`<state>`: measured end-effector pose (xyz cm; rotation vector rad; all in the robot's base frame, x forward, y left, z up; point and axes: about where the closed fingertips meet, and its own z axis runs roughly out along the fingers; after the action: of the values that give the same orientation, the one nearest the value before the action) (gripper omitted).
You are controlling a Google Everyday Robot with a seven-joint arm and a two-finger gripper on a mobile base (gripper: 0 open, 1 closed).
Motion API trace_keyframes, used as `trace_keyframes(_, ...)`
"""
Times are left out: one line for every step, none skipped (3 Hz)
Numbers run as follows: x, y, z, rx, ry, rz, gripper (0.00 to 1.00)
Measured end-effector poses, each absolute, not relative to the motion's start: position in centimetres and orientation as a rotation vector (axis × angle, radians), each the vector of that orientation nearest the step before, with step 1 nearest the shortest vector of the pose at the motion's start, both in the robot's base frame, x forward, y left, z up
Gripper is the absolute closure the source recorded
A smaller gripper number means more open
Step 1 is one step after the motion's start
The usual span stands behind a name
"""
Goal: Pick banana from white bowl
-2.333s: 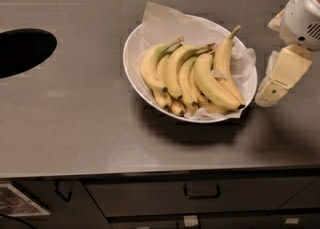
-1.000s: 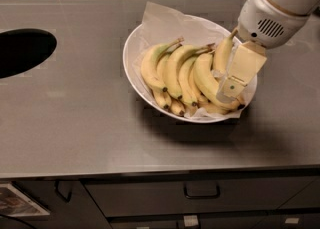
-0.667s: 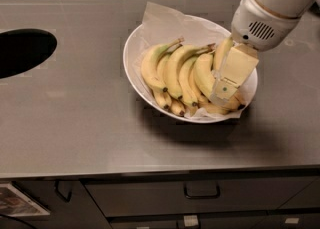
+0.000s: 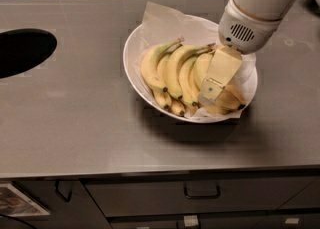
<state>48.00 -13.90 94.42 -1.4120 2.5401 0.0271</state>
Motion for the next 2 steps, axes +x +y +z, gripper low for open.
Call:
trace_keyframes(48.08, -13.94, 94.04, -1.337, 2.578, 0.011, 0.0)
trace_keyframes(47.76, -13.94, 93.74, -1.272, 2.589, 0.009, 0.0)
